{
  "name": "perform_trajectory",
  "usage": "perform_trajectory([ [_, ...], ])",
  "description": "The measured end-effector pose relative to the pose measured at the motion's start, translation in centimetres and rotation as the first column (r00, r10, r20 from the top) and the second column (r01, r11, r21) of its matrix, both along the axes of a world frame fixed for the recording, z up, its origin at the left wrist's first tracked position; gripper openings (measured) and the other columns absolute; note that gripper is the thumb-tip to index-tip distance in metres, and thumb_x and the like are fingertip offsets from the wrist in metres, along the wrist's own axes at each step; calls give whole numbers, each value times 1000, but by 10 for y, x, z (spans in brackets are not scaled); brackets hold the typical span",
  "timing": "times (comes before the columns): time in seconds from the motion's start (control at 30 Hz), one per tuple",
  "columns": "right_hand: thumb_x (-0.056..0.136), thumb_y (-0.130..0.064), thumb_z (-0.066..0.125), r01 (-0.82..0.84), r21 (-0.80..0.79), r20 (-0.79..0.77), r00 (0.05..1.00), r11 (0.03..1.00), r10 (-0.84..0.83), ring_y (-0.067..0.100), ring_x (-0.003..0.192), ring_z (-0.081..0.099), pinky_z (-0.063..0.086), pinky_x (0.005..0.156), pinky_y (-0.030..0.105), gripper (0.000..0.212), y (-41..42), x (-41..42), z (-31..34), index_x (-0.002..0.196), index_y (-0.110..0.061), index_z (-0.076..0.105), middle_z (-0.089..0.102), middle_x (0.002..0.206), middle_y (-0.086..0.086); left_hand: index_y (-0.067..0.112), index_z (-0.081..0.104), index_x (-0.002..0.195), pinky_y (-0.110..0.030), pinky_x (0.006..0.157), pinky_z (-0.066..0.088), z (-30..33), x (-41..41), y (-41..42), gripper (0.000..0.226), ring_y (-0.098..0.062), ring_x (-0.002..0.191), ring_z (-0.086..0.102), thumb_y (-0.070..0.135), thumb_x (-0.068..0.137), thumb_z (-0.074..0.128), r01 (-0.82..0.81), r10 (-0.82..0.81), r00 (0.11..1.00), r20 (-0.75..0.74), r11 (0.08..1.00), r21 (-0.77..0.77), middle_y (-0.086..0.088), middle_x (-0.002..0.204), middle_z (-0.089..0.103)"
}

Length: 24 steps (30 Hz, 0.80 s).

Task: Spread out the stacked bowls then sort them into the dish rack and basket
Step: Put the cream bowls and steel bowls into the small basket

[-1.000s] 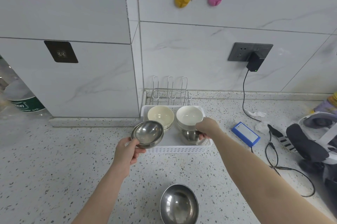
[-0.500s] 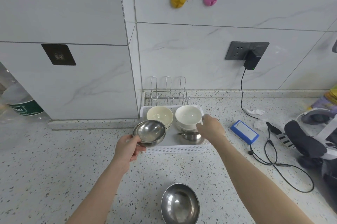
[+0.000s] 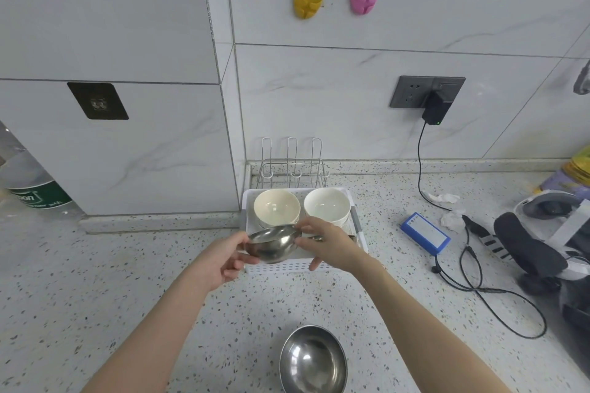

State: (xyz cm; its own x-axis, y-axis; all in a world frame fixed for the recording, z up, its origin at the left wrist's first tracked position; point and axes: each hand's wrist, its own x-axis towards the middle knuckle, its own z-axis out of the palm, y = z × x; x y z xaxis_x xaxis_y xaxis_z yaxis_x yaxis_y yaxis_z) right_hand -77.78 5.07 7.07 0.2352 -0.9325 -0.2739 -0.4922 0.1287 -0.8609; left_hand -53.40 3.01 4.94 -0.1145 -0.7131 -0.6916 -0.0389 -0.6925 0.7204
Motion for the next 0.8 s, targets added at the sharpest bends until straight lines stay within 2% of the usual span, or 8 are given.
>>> perform_trajectory([
  [0.07, 88, -34, 67, 11, -6, 38, 999, 1000, -11, 22, 60, 73, 51, 59, 14, 13, -1, 0, 0, 95, -43, 61, 61, 122, -14, 0, 63, 103, -18, 30, 24, 0, -2, 0, 25, -9, 39, 39, 21, 92, 56, 45, -43, 997, 71, 999, -17, -11, 70, 73],
  [0.2, 85, -34, 71, 76, -35, 56, 996, 997, -74, 20, 54, 70, 54, 56, 20, 10, -5, -1, -2, 87, -40, 64, 67, 108, -15, 12, 67, 101, -17, 31, 22, 4, -10, 0, 31, -10, 42, 41, 39, 95, 54, 73, -59, 981, 187, 995, -72, -10, 87, 77],
  [0.3, 84, -33, 73, 111, -36, 72, 992, 993, -108, 18, 51, 67, 57, 55, 26, 10, -8, -4, -3, 87, -39, 66, 69, 104, -13, 18, 62, 105, -18, 37, 26, 5, -17, -1, 25, -13, 55, 46, 40, 97, 53, 77, -19, 962, 274, 976, -202, -7, 106, 66],
  [0.37, 84, -33, 73, 123, -29, 65, 991, 992, -121, 17, 49, 64, 58, 56, 30, 10, -9, -6, -3, 87, -38, 66, 70, 102, -11, 23, 54, 114, -21, 45, 33, 4, -18, 0, 26, -15, 67, 50, 41, 96, 55, 41, 54, 957, 284, 947, -318, 0, 109, 60],
  [0.43, 83, -34, 73, 133, -26, 46, 990, 991, -132, 17, 47, 62, 56, 55, 29, 9, -10, -8, -4, 85, -38, 66, 70, 101, -12, 28, 55, 114, -24, 51, 36, 6, -18, 1, 27, -15, 74, 54, 45, 94, 57, 49, 58, 962, 265, 924, -379, 4, 109, 59],
  [0.53, 83, -36, 73, 147, -28, 24, 989, 989, -146, 15, 46, 60, 52, 52, 25, 8, -12, -10, -5, 86, -38, 65, 71, 101, -10, 37, 59, 101, -26, 55, 37, 8, -17, 2, 16, -15, 81, 58, 50, 92, 60, 145, -53, 966, 252, 920, -364, 9, 111, 61],
  [0.7, 86, -42, 69, 126, -11, -36, 991, 992, -126, 10, 45, 57, 54, 57, 28, 14, -16, -9, -7, 91, -31, 62, 75, 83, -9, 34, 59, 113, -24, 53, 38, 7, -17, 1, 38, -15, 80, 61, 57, 84, 67, 201, -106, 954, 281, 921, -334, 16, 116, 60],
  [0.8, 87, -46, 66, 107, -20, -99, 989, 994, -108, 9, 44, 56, 52, 57, 27, 19, -19, -9, -9, 94, -28, 62, 74, 76, -1, 37, 58, 115, -21, 48, 37, 6, -19, -1, 41, -14, 76, 61, 58, 82, 69, 229, -134, 946, 295, 919, -319, 16, 113, 62],
])
